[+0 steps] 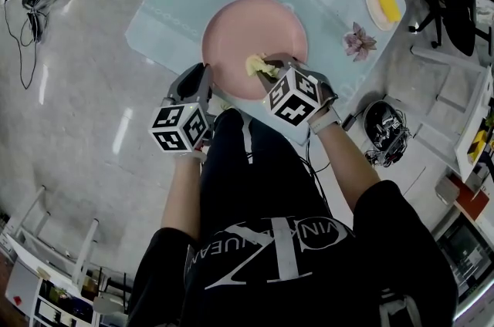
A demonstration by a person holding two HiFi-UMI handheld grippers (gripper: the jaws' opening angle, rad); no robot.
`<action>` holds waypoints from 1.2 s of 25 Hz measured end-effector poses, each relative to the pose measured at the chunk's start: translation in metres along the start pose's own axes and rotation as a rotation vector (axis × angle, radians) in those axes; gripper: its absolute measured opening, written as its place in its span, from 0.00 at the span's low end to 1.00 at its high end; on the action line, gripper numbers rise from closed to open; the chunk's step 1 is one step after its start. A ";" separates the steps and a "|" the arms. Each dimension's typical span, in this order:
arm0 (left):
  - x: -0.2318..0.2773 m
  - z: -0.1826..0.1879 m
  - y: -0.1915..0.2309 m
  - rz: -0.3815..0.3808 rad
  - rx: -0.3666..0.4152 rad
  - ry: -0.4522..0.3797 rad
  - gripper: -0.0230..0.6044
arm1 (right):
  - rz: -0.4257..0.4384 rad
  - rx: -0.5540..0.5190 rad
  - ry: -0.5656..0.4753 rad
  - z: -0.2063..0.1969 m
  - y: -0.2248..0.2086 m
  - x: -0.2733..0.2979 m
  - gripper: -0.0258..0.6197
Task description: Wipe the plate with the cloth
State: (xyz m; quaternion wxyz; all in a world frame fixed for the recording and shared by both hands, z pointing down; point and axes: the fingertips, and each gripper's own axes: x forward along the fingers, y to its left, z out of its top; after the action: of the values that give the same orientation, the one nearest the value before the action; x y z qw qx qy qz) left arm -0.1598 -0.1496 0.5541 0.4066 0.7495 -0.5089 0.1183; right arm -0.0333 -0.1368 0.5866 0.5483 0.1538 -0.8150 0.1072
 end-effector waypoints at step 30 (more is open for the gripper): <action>-0.001 0.001 0.000 -0.014 0.015 0.016 0.04 | -0.311 -0.042 0.031 0.014 -0.071 -0.002 0.14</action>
State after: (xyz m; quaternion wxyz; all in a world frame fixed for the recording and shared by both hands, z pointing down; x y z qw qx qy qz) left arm -0.1606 -0.1498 0.5528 0.4056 0.7552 -0.4995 0.1252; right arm -0.0184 -0.2073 0.5802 0.5737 0.2652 -0.7749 0.0061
